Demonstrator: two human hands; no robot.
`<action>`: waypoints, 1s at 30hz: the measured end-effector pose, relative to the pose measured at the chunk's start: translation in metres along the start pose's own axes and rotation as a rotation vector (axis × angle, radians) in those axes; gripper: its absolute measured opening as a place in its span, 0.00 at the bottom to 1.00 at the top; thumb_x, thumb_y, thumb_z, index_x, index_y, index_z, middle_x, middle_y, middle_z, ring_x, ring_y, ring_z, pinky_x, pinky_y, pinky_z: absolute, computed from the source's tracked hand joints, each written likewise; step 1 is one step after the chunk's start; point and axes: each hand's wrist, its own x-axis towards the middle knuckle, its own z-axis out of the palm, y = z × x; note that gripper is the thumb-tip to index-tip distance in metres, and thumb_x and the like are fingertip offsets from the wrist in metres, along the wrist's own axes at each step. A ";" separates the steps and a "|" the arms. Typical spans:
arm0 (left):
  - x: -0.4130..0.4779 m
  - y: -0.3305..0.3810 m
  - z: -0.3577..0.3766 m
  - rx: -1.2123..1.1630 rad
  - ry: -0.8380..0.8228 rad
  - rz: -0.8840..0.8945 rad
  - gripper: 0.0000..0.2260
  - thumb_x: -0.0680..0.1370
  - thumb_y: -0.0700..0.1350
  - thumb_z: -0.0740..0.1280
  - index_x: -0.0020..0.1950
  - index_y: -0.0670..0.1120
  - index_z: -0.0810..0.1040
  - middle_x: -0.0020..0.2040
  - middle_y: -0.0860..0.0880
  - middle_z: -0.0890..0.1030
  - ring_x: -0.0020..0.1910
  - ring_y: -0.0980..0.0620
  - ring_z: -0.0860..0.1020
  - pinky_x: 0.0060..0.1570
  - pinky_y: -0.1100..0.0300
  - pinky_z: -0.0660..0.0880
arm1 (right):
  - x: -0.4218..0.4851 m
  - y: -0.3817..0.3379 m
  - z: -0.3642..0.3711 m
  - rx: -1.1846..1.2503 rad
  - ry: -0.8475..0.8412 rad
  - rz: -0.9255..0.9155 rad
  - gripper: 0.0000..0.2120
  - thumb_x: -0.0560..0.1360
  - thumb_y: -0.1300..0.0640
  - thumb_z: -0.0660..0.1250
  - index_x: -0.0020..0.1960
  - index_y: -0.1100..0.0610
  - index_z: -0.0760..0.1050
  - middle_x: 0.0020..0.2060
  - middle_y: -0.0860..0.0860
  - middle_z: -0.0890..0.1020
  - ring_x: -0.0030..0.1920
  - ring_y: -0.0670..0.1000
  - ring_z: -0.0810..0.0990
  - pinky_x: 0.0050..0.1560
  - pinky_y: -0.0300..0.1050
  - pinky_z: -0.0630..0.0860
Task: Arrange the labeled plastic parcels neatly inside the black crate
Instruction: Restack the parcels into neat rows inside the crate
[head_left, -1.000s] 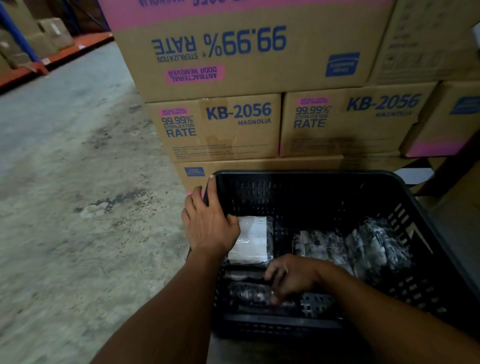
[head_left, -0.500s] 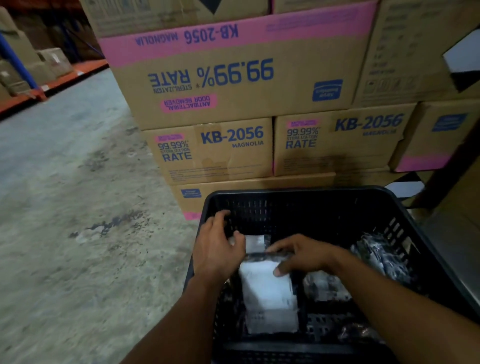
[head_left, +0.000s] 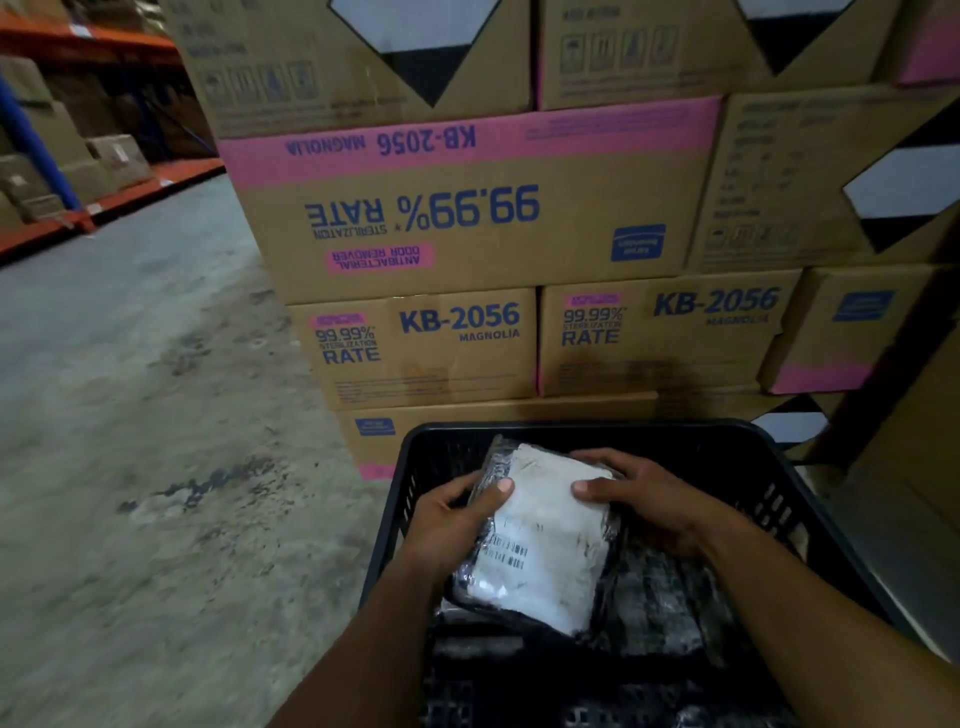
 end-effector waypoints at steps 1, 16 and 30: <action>-0.001 0.002 -0.002 -0.018 -0.019 -0.020 0.31 0.62 0.60 0.81 0.62 0.50 0.85 0.53 0.45 0.88 0.52 0.43 0.87 0.55 0.45 0.83 | -0.001 0.000 -0.001 -0.013 -0.010 0.008 0.31 0.55 0.53 0.82 0.58 0.52 0.82 0.56 0.58 0.84 0.56 0.62 0.83 0.60 0.61 0.79; 0.011 0.003 -0.021 -0.188 -0.206 -0.119 0.28 0.67 0.38 0.80 0.65 0.52 0.81 0.60 0.39 0.85 0.59 0.36 0.84 0.62 0.37 0.77 | -0.006 -0.002 0.010 -0.121 -0.042 0.045 0.32 0.63 0.63 0.80 0.64 0.45 0.75 0.58 0.61 0.81 0.58 0.62 0.82 0.62 0.59 0.78; -0.011 0.012 -0.034 0.679 0.661 0.337 0.15 0.76 0.47 0.68 0.63 0.51 0.80 0.53 0.49 0.87 0.52 0.46 0.84 0.53 0.51 0.80 | 0.014 0.077 0.028 -0.114 0.213 0.181 0.23 0.71 0.51 0.75 0.62 0.52 0.70 0.57 0.59 0.79 0.50 0.64 0.83 0.48 0.65 0.82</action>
